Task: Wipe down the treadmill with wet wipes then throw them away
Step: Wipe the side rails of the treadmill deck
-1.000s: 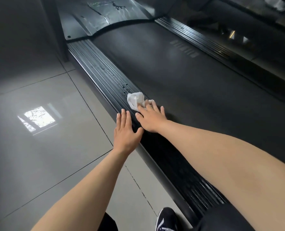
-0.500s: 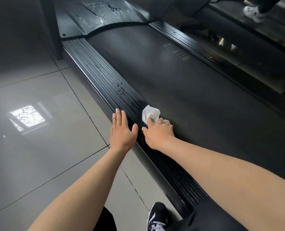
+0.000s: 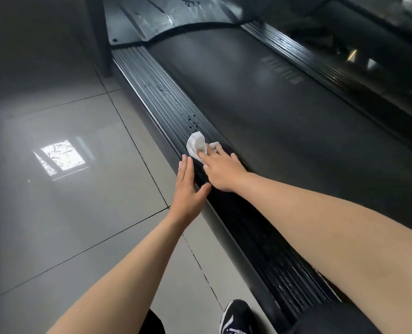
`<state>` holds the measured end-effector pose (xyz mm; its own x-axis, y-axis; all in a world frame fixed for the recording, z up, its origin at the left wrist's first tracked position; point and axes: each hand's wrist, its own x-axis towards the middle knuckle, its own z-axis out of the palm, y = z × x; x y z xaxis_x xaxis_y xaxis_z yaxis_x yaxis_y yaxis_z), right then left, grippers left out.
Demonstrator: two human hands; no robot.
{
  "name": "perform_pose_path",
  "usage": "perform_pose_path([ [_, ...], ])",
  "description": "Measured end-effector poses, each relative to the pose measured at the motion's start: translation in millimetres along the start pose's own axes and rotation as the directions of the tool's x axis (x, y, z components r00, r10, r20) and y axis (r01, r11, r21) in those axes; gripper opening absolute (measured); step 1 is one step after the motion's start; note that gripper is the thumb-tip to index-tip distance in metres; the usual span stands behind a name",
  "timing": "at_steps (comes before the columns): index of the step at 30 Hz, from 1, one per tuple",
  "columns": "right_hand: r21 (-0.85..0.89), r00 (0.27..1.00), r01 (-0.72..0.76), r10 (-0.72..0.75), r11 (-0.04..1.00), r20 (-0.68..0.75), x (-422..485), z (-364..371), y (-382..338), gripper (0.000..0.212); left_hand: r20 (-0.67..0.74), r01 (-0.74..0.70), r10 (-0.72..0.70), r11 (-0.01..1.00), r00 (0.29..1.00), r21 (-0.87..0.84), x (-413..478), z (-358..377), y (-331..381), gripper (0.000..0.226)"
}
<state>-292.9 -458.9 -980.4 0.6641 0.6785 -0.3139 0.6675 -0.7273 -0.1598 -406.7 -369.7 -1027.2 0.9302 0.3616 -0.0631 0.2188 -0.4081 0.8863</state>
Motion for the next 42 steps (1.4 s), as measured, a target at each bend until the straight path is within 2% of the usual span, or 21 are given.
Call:
perform_pose_path([
  [3, -0.024, 0.997, 0.036, -0.038, 0.999, -0.063, -23.2, 7.4, 4.2, 0.053, -0.044, 0.028, -0.031, 0.996, 0.999, -0.079, -7.9, 4.2, 0.1, 0.091],
  [6, 0.065, 0.99, 0.04, -0.03, 0.997, -0.138, -57.7, 14.6, 2.5, 0.051, -0.044, 0.068, -0.077, 0.982, 0.996, -0.174, -19.9, 11.1, 5.2, 0.088],
  [10, 0.13, 0.985, 0.07, -0.048, 0.989, -0.166, -79.3, 19.3, 3.2, 0.049, -0.05, 0.085, -0.096, 0.979, 0.994, -0.184, -26.2, 8.1, -2.0, 0.089],
  [12, 0.149, 0.983, 0.088, -0.062, 0.985, -0.172, -74.7, 17.6, 2.0, 0.046, -0.036, 0.065, -0.073, 0.977, 0.997, -0.204, -27.1, 2.5, -4.8, 0.084],
  [15, 0.24, 0.986, 0.088, -0.049, 0.967, -0.162, -49.6, 19.1, -10.4, 0.043, -0.093, -0.085, 0.062, 0.959, 0.994, -0.269, -27.0, -5.2, -4.3, 0.066],
  [17, 0.273, 0.985, 0.07, -0.022, 0.959, -0.172, -27.2, 17.8, -21.7, 0.043, -0.107, -0.115, 0.085, 0.941, 0.991, -0.32, -25.5, -9.0, -1.7, 0.07],
  [19, 0.242, 0.984, 0.056, -0.012, 0.969, -0.178, -7.8, 14.1, -30.3, 0.047, -0.094, -0.04, 0.004, 0.921, 0.996, -0.387, -23.3, -10.2, -1.5, 0.069],
  [21, 0.138, 0.989, 0.042, -0.021, 0.99, -0.148, 4.3, 10.6, -37.3, 0.049, -0.117, 0.039, -0.106, 0.88, 0.987, -0.474, -22.0, -10.3, 0.3, 0.064],
  [23, 0.041, 0.982, 0.063, -0.054, 0.997, -0.182, 9.5, 10.6, -41.7, 0.048, -0.099, 0.142, -0.275, 0.733, 0.956, -0.666, -18.1, -9.8, 1.8, 0.061],
  [25, 0.017, 0.98, 0.08, -0.076, 0.997, -0.182, 4.2, 14.5, -43.3, 0.045, -0.063, 0.2, -0.404, 0.576, 0.912, -0.792, -14.7, -11.0, 3.7, 0.058],
  [27, 0.04, 0.981, 0.095, -0.087, 0.995, -0.171, -11.1, 24.4, -42.7, 0.045, -0.058, 0.193, -0.429, 0.519, 0.901, -0.833, -12.8, -11.3, 3.2, 0.054],
  [29, 0.045, 0.974, 0.103, -0.091, 0.994, -0.209, -32.3, 33.5, -43.2, 0.045, -0.064, 0.179, -0.431, 0.499, 0.9, -0.848, -16.0, -8.8, 7.2, 0.048],
  [31, 0.047, 0.97, 0.11, -0.097, 0.993, -0.223, -47.4, 38.5, -42.8, 0.045, -0.12, 0.161, -0.486, 0.497, 0.866, -0.853, -21.8, -3.0, 10.3, 0.047],
  [33, 0.055, 0.976, 0.107, -0.094, 0.993, -0.199, -53.9, 38.6, -41.6, 0.043, -0.258, 0.147, -0.532, 0.604, 0.807, -0.783, -28.1, 1.8, 14.9, 0.045],
  [35, 0.037, 0.97, 0.092, -0.081, 0.995, -0.229, -53.9, 39.4, -41.1, 0.039, -0.332, 0.138, -0.513, 0.679, 0.792, -0.721, -32.3, 4.4, 18.5, 0.035],
  [39, 0.051, 0.919, 0.114, -0.086, 0.992, -0.385, -49.9, 44.1, -46.2, 0.034, -0.25, 0.092, -0.447, 0.616, 0.859, -0.782, -26.8, 1.1, 18.2, 0.025],
  [42, 0.029, 0.864, 0.193, -0.156, 0.981, -0.478, -45.6, 48.7, -53.4, 0.026, -0.122, 0.132, -0.457, 0.485, 0.881, -0.864, -17.0, -2.8, 11.5, 0.024],
])
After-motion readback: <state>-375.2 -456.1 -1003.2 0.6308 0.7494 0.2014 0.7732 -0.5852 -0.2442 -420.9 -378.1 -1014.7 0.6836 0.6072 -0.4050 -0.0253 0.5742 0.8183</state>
